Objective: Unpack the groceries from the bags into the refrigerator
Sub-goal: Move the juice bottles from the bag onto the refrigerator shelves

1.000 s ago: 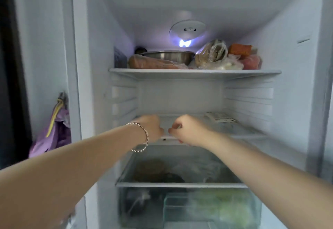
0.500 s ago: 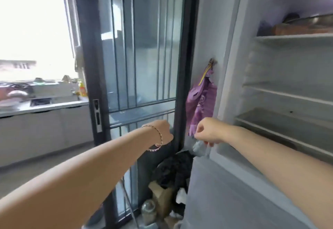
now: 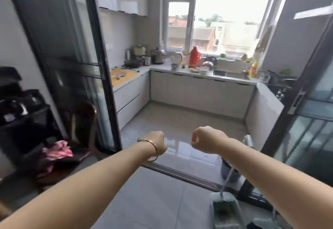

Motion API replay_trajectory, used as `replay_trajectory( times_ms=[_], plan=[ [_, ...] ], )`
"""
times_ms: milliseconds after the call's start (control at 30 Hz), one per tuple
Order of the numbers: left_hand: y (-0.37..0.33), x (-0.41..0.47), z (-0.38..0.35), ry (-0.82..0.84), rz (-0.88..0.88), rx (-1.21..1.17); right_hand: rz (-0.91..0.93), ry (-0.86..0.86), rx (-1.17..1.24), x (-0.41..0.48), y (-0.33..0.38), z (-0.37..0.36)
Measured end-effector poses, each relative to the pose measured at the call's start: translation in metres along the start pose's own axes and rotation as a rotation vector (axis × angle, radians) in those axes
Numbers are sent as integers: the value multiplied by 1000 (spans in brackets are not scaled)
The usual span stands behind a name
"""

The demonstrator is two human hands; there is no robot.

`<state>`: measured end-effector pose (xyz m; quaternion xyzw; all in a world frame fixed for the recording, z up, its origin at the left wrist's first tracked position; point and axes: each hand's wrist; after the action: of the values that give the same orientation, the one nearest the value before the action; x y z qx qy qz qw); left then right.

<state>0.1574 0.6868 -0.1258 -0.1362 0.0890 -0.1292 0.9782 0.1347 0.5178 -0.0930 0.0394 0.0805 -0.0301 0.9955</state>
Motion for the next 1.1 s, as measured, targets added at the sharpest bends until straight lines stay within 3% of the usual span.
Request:
replay_trajectory(
  times_ms=[333, 533, 700, 833, 1100],
  plan=[
    [338, -181, 71, -149, 507, 17, 542, 147, -54, -3, 409, -48],
    [486, -259, 98, -232, 767, -37, 803, 144, -54, -16, 598, -82],
    [598, -304, 114, -260, 936, -93, 982, 153, -124, -10, 727, -99],
    [679, -333, 127, -380, 1094, -167, 1141, 164, -170, 0, 825, -113],
    [797, -395, 129, -517, 1285, -177, 1275, 207, -205, -19, 983, -156]
  ],
)
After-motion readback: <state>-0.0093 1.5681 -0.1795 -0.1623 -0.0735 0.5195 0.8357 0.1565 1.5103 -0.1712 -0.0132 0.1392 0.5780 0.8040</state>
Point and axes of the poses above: each hand's wrist, its own x-axis towards the middle knuckle, its own z-axis out of the back of the hand, y = z × x, and after that the axes turned 7 degrees about -z, right-handed
